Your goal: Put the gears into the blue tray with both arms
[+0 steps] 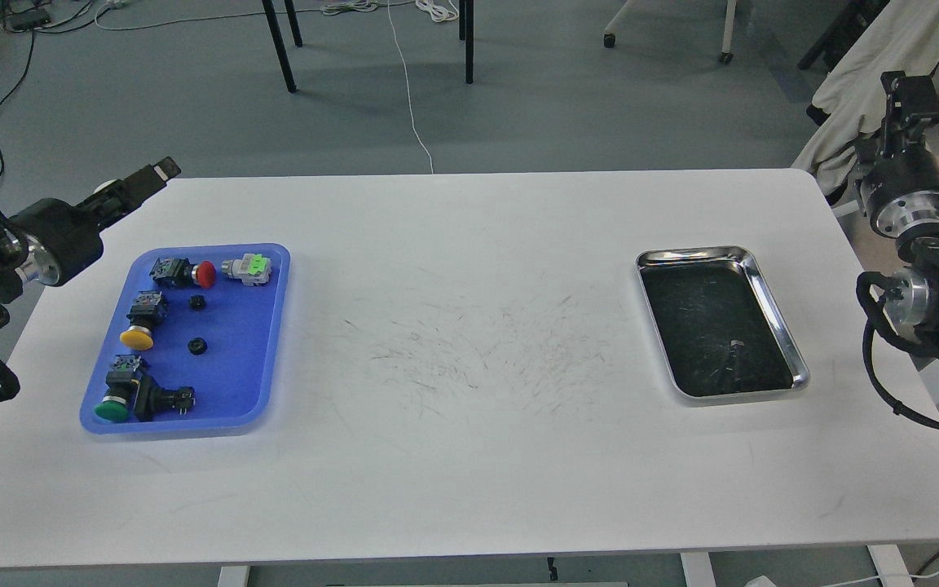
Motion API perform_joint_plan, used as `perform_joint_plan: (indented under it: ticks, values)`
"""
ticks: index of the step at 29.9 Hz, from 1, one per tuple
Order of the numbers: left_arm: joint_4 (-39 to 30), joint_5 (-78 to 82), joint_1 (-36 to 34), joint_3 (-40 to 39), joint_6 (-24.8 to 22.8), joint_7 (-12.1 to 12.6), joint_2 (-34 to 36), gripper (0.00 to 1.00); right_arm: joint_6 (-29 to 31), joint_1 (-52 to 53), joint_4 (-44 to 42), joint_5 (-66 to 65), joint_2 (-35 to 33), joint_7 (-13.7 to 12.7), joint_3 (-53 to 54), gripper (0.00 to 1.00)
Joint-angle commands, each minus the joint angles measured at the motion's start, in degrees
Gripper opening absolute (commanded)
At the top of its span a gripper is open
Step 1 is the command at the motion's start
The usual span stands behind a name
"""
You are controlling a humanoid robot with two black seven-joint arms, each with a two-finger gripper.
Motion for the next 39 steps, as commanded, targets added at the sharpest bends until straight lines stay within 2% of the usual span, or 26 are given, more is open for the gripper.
perform_joint_plan:
  ticks: [1,5,10,12,18,22,24,26,28,32,39]
  values:
    - [0.5,-8.4,-0.6,-0.4,0.1,0.0,-0.5,0.88,-0.1,0.2,0.9,0.1,0.0,0.0,0.3,0.98]
    - [0.8,-20.4,-1.1,-2.5,-1.3,0.0,-1.6,0.89,-0.3,0.1,2.3,0.2,0.0,0.0,0.8,0.98]
    - [3.1,-36.8,-1.2,-3.4,-8.9,0.0,-2.7,0.89,-1.0,0.3,3.5,0.6,0.1,-0.4,1.2,0.98]
    - [4.1,-41.9,-1.2,-3.2,-9.7,0.0,-4.0,0.89,-0.8,0.2,5.5,0.9,-0.2,-1.0,2.6,0.98]
    - [4.8,-48.1,-0.3,-5.9,-11.9,0.0,-7.3,0.88,-0.8,-1.0,10.5,1.4,0.0,-5.9,8.2,0.98]
    - [4.8,-51.6,1.5,-8.4,-14.8,0.0,-7.6,0.9,-0.3,-1.3,11.0,4.5,0.0,-7.3,8.7,0.98]
    - [4.8,-51.5,1.5,-8.0,-15.6,0.0,-7.8,0.96,0.0,-1.2,11.1,6.4,-0.2,-8.9,9.3,0.97]
    - [4.6,-51.5,1.4,-8.0,-16.0,0.0,-7.8,0.98,1.2,-1.6,11.3,8.8,-0.6,-10.4,10.6,0.99]
    - [4.5,-51.5,1.2,-8.0,-16.5,0.0,-7.6,0.98,3.0,-2.6,11.9,10.1,-0.7,-10.5,11.6,0.99]
    - [4.4,-51.6,1.4,-7.9,-20.6,0.0,-7.5,0.98,5.9,-3.7,12.6,10.2,0.1,-10.2,12.7,0.99]
    - [4.6,-51.5,1.9,-7.9,-23.8,0.0,-7.7,0.98,6.4,-3.9,12.1,10.2,2.6,-10.2,12.9,0.99]
